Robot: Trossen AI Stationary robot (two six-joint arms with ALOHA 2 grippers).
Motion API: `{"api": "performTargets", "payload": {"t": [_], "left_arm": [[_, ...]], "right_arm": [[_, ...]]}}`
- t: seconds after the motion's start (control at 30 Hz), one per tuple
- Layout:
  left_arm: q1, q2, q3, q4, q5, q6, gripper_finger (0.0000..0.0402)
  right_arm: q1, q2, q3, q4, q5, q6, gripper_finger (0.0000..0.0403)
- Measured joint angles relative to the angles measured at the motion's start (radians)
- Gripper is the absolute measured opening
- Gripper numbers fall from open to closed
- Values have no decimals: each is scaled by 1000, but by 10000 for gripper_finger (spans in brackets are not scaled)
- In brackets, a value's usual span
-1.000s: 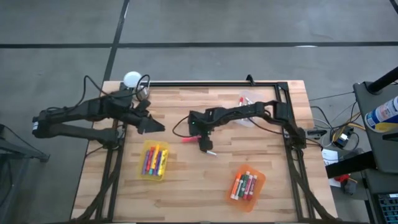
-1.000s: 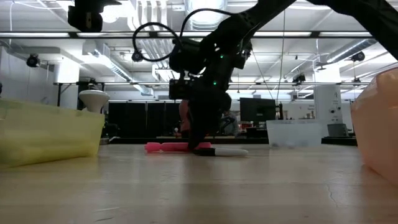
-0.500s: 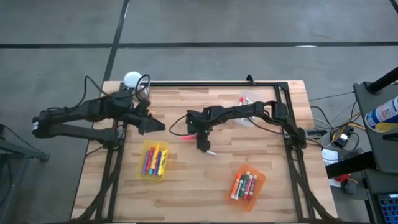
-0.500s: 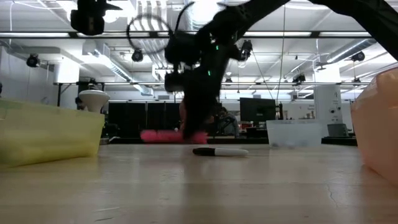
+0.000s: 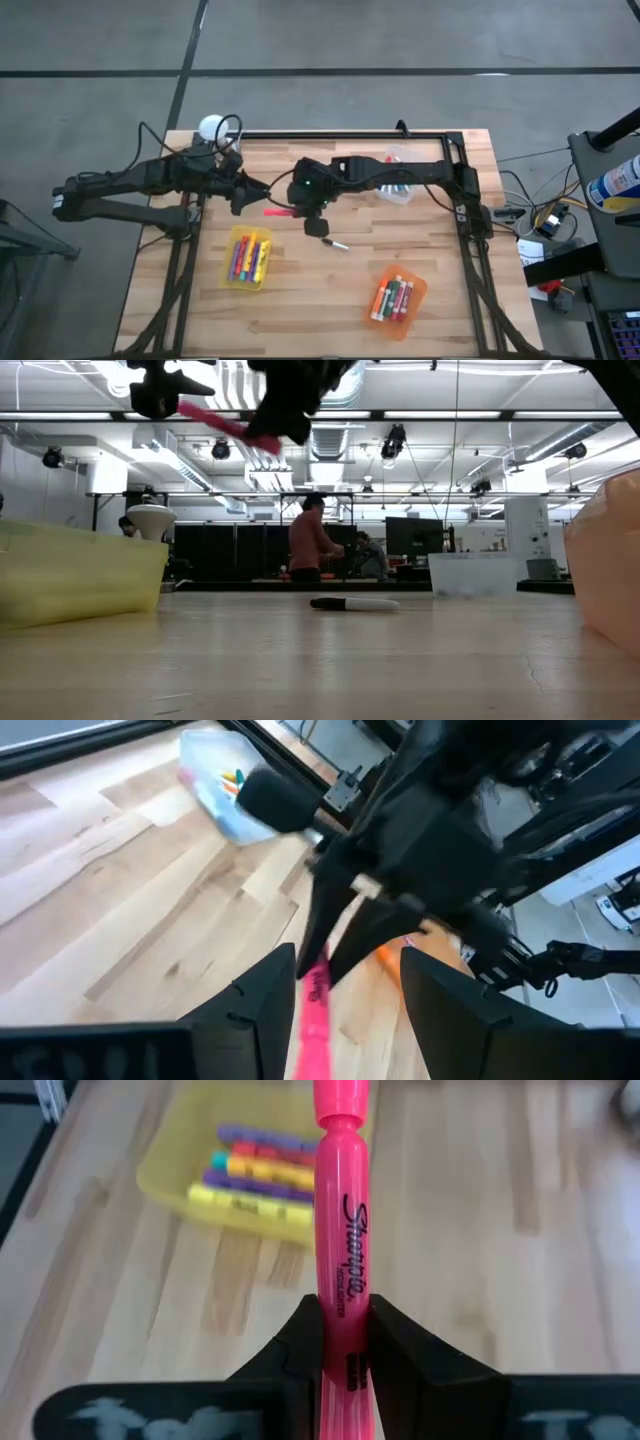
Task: Pick & Place Markers
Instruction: Put the large dark pink highlighter pen into the yellow bin
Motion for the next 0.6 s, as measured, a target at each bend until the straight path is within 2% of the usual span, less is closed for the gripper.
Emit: {"api": "performTargets", "payload": {"t": [0.3, 0.6], "left_arm": [[0, 13, -1, 0, 17, -8, 174], [1, 12, -1, 10, 42, -38, 168]], "right_arm": [[6, 0, 166, -19, 97, -25, 47], [-2, 2, 183, -15, 105, -15, 47]]}}
